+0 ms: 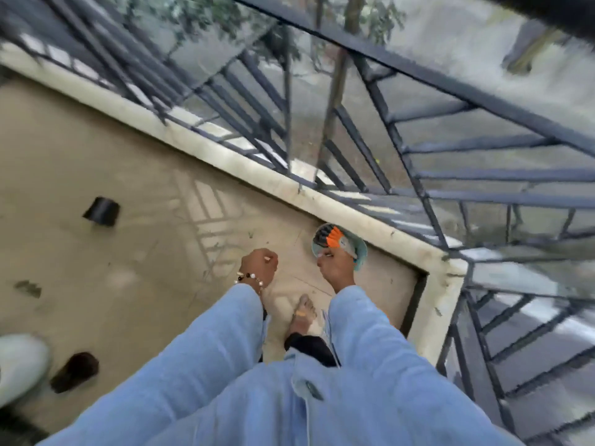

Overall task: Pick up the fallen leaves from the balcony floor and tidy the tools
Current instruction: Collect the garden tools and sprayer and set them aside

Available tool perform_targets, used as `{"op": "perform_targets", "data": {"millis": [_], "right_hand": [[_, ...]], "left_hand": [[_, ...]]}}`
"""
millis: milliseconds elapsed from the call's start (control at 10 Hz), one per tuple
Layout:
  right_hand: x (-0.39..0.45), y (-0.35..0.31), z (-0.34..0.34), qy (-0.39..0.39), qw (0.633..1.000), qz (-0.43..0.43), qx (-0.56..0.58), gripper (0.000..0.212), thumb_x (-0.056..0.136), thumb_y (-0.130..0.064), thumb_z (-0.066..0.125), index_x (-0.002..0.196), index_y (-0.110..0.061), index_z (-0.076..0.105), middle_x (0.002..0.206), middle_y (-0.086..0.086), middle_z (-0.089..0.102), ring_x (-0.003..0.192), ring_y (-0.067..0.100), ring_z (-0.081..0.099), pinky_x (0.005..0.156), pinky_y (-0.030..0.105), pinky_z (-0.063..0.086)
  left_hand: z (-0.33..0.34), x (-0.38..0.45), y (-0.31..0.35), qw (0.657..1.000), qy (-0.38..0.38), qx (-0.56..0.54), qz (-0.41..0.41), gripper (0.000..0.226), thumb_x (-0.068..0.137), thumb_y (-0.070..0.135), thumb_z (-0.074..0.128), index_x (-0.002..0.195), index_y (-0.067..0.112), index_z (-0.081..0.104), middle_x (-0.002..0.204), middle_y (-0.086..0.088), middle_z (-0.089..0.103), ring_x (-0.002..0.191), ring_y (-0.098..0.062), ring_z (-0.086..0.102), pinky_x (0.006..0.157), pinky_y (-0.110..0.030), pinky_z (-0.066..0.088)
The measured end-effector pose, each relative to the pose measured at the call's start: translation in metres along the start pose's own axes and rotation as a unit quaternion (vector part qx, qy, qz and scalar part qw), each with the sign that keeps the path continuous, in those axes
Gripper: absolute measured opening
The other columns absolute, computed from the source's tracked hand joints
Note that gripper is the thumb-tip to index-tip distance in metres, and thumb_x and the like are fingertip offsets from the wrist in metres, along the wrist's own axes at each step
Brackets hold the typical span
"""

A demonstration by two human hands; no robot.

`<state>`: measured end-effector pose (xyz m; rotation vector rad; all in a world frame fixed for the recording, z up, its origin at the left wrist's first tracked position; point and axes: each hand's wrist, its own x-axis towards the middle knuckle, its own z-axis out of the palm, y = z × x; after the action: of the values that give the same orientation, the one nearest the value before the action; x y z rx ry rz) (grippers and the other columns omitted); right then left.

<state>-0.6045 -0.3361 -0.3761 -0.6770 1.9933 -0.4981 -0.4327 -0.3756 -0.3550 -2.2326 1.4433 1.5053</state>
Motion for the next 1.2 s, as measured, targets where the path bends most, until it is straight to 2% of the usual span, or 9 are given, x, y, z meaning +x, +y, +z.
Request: {"op": "perform_targets", "data": {"millis": [100, 200, 300, 500, 700, 800, 900, 1100, 1200], "right_hand": [[-0.015, -0.031, 0.016, -0.056, 0.994, -0.048, -0.079, 0.014, 0.087, -0.010, 0.058, 0.079, -0.009, 0.069, 0.087, 0.009, 0.065, 0.081, 0.018, 0.053, 0.075, 0.032, 0.042], [-0.023, -0.075, 0.067, -0.129, 0.980, -0.078, -0.130, 0.016, 0.079, -0.025, 0.058, 0.080, -0.014, 0.070, 0.088, 0.014, 0.071, 0.079, 0.023, 0.059, 0.079, 0.038, 0.051], [0.000, -0.074, 0.098, -0.141, 0.967, -0.087, -0.193, 0.015, 0.074, -0.030, 0.054, 0.073, -0.020, 0.065, 0.084, 0.015, 0.071, 0.076, 0.027, 0.061, 0.071, 0.038, 0.049], [-0.038, -0.203, 0.224, -0.234, 0.931, -0.143, -0.240, 0.018, 0.090, -0.017, 0.055, 0.074, -0.025, 0.059, 0.086, 0.014, 0.071, 0.077, 0.023, 0.062, 0.071, 0.035, 0.048], [-0.060, -0.294, 0.347, -0.280, 0.924, -0.167, -0.199, 0.011, 0.092, -0.011, 0.054, 0.093, -0.007, 0.064, 0.078, 0.014, 0.065, 0.056, 0.014, 0.056, 0.048, 0.021, 0.041], [-0.075, -0.333, 0.412, -0.305, 0.912, -0.175, -0.211, 0.014, 0.091, -0.012, 0.058, 0.098, -0.002, 0.066, 0.071, 0.011, 0.063, 0.051, 0.016, 0.052, 0.044, 0.022, 0.037], [-0.075, -0.356, 0.450, -0.313, 0.903, -0.180, -0.235, 0.015, 0.089, -0.018, 0.063, 0.096, -0.006, 0.066, 0.068, 0.007, 0.063, 0.051, 0.016, 0.051, 0.045, 0.022, 0.037], [-0.042, -0.407, 0.556, -0.326, 0.868, -0.212, -0.311, 0.024, 0.080, -0.040, 0.071, 0.081, -0.017, 0.068, 0.068, 0.002, 0.066, 0.065, 0.019, 0.055, 0.063, 0.031, 0.044], [-0.001, -0.426, 0.641, -0.327, 0.835, -0.211, -0.388, 0.031, 0.076, -0.047, 0.070, 0.086, -0.018, 0.069, 0.085, 0.011, 0.072, 0.076, 0.022, 0.056, 0.075, 0.041, 0.052]], "left_hand": [[-0.035, -0.013, -0.026, 0.997, 0.058, -0.038, -0.032, 0.028, 0.094, 0.027, 0.053, 0.113, 0.013, 0.068, 0.114, -0.010, 0.068, 0.108, -0.029, 0.063, 0.091, -0.031, 0.050], [-0.083, -0.021, -0.071, 0.985, 0.133, -0.067, -0.089, 0.026, 0.095, 0.023, 0.051, 0.111, 0.012, 0.068, 0.111, -0.011, 0.068, 0.106, -0.030, 0.063, 0.086, -0.031, 0.048], [-0.106, -0.016, -0.087, 0.982, 0.144, -0.067, -0.100, 0.025, 0.096, 0.018, 0.049, 0.112, 0.012, 0.067, 0.113, -0.010, 0.067, 0.106, -0.029, 0.063, 0.081, -0.029, 0.046], [-0.223, 0.012, -0.182, 0.959, 0.209, -0.128, -0.139, 0.026, 0.096, 0.017, 0.048, 0.114, 0.011, 0.066, 0.115, -0.011, 0.066, 0.107, -0.029, 0.061, 0.079, -0.028, 0.044], [-0.338, 0.035, -0.262, 0.929, 0.251, -0.214, -0.168, 0.024, 0.095, 0.018, 0.050, 0.110, 0.012, 0.068, 0.109, -0.009, 0.067, 0.102, -0.028, 0.063, 0.072, -0.026, 0.039], [-0.368, 0.043, -0.305, 0.893, 0.269, -0.312, -0.179, 0.013, 0.090, 0.017, 0.060, 0.094, 0.013, 0.072, 0.097, -0.010, 0.073, 0.092, -0.028, 0.068, 0.082, -0.029, 0.054], [-0.395, 0.058, -0.334, 0.851, 0.300, -0.382, -0.198, 0.011, 0.089, 0.013, 0.061, 0.087, 0.013, 0.073, 0.091, -0.015, 0.073, 0.089, -0.032, 0.069, 0.084, -0.038, 0.056], [-0.438, 0.113, -0.378, 0.804, 0.296, -0.456, -0.241, 0.014, 0.088, 0.006, 0.060, 0.085, 0.011, 0.073, 0.088, -0.018, 0.073, 0.088, -0.034, 0.069, 0.085, -0.042, 0.056], [-0.466, 0.165, -0.409, 0.789, 0.285, -0.473, -0.269, 0.015, 0.088, 0.005, 0.060, 0.084, 0.013, 0.072, 0.084, -0.018, 0.073, 0.084, -0.033, 0.070, 0.083, -0.042, 0.057]]}}
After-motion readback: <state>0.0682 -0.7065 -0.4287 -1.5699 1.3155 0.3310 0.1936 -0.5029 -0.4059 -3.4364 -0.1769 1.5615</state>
